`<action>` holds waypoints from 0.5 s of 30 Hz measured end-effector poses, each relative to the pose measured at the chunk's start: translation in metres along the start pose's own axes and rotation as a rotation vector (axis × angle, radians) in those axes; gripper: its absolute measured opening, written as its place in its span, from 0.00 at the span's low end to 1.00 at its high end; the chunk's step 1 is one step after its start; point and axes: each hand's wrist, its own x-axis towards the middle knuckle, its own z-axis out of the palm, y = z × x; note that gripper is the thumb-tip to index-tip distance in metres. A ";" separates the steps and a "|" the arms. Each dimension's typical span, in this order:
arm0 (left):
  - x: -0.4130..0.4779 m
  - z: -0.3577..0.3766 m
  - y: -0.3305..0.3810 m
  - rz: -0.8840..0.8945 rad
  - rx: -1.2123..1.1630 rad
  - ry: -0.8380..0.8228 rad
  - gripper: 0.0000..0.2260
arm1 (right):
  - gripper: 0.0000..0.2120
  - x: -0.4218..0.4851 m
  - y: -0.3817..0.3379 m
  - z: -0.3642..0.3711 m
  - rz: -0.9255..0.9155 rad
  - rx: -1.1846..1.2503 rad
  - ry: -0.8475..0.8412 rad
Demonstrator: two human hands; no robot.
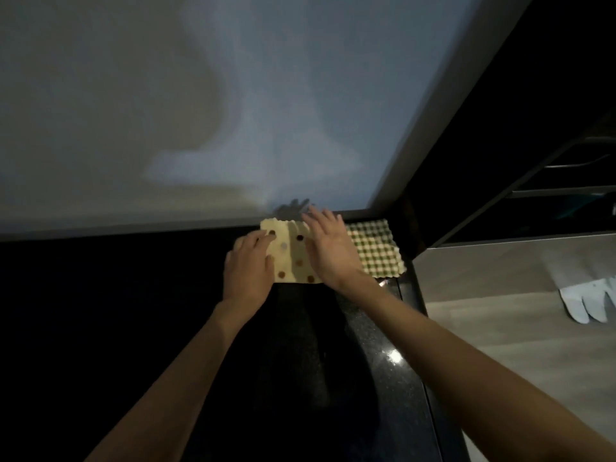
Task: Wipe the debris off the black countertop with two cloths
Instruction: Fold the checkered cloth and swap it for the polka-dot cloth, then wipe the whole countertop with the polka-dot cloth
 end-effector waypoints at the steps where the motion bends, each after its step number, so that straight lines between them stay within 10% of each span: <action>1: -0.008 -0.003 -0.010 -0.021 0.035 0.001 0.19 | 0.25 0.008 -0.010 0.009 0.010 -0.028 -0.043; 8: -0.049 -0.017 -0.076 -0.070 0.212 0.014 0.21 | 0.36 0.019 -0.037 0.069 0.223 -0.214 -0.122; 15: -0.083 -0.024 -0.099 -0.135 0.197 -0.022 0.22 | 0.28 0.021 -0.048 0.072 0.003 -0.245 -0.129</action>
